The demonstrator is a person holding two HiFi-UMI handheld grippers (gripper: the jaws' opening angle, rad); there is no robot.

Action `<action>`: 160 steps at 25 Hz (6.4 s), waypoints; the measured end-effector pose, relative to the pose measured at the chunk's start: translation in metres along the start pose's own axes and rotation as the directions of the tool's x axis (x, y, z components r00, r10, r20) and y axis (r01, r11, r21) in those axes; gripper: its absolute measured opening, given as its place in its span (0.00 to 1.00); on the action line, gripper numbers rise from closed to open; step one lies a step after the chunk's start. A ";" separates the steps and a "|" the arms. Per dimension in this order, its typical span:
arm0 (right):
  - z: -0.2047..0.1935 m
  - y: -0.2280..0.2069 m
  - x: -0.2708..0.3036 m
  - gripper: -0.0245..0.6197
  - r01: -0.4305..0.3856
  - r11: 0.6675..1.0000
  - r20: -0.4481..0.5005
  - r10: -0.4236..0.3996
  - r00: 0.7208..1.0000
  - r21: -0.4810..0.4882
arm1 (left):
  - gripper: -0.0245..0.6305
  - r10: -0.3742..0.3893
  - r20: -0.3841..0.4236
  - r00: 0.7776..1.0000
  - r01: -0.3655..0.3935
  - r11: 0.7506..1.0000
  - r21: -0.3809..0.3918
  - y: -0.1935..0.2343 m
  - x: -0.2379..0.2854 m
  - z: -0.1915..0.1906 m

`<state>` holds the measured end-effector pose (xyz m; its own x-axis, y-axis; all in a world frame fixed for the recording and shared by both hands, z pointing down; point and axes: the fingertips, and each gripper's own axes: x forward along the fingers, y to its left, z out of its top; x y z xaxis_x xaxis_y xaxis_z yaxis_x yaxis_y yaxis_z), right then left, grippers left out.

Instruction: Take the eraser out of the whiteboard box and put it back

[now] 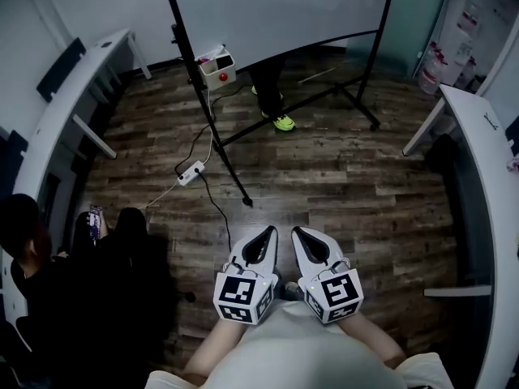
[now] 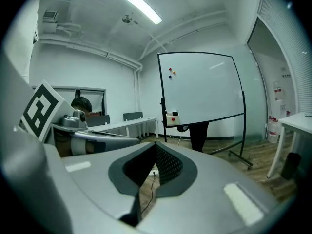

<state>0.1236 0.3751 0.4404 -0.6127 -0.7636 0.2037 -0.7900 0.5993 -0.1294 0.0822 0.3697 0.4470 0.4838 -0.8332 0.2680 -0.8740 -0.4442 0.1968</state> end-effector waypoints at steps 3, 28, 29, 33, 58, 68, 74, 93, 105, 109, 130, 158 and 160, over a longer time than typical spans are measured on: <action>0.002 0.000 -0.007 0.05 -0.015 1.000 0.014 0.015 1.000 0.012 | 0.04 0.001 0.011 1.000 -0.001 1.000 0.000 -0.006 -0.002 0.001; 0.036 -0.068 0.048 0.05 0.009 1.000 0.049 -0.011 0.999 0.026 | 0.04 0.006 0.017 1.000 -0.006 1.000 0.004 0.037 0.070 0.035; 0.037 -0.070 0.053 0.05 0.009 1.000 0.049 -0.010 0.999 0.026 | 0.04 0.007 0.016 1.000 -0.007 1.000 0.002 0.041 0.075 0.037; 0.044 -0.080 0.073 0.05 -0.003 1.000 0.045 0.002 0.999 0.015 | 0.04 0.012 0.017 1.000 -0.011 1.000 -0.005 0.056 0.094 0.045; 0.104 -0.131 0.227 0.05 0.004 1.000 0.062 -0.005 0.998 0.016 | 0.04 -0.011 -0.006 1.000 0.011 1.000 0.015 0.169 0.202 0.112; 0.121 -0.135 0.285 0.05 0.009 1.000 0.068 -0.009 0.998 0.003 | 0.04 -0.009 0.003 1.000 0.009 1.000 0.002 0.222 0.228 0.132; 0.127 -0.136 0.315 0.05 0.010 1.000 0.072 -0.010 0.997 -0.004 | 0.04 0.002 0.007 1.000 -0.002 1.000 -0.006 0.252 0.236 0.138; 0.141 -0.133 0.365 0.05 -0.048 0.999 0.082 0.049 0.995 -0.005 | 0.04 0.064 0.013 0.998 -0.063 0.998 -0.032 0.300 0.247 0.149; 0.160 -0.152 0.411 0.05 -0.157 0.987 0.085 0.159 0.984 -0.034 | 0.04 0.171 0.042 0.984 -0.169 0.984 -0.059 0.329 0.269 0.167; 0.168 -0.157 0.431 0.05 -0.203 0.978 0.082 0.206 0.975 -0.051 | 0.04 0.210 0.049 0.976 -0.206 0.975 -0.077 0.342 0.278 0.173; 0.189 -0.177 0.503 0.08 -0.388 0.916 0.036 0.393 0.919 -0.103 | 0.04 0.386 0.073 0.920 -0.375 0.918 -0.128 0.383 0.311 0.200; 0.183 -0.185 0.576 0.40 -0.581 0.795 -0.059 0.580 0.812 -0.177 | 0.04 0.549 0.078 0.832 -0.529 0.828 -0.189 0.426 0.344 0.208; 0.182 -0.184 0.581 0.41 -0.592 0.786 -0.066 0.591 0.804 -0.180 | 0.04 0.561 0.077 0.824 -0.539 0.819 -0.195 0.429 0.344 0.207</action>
<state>-0.0912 -0.2220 0.4060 -0.9578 -0.2445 0.1511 -0.2541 0.9660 -0.0480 -0.1356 -0.1753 0.4282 -0.0950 -0.9613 0.2586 -0.9682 0.1496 0.2003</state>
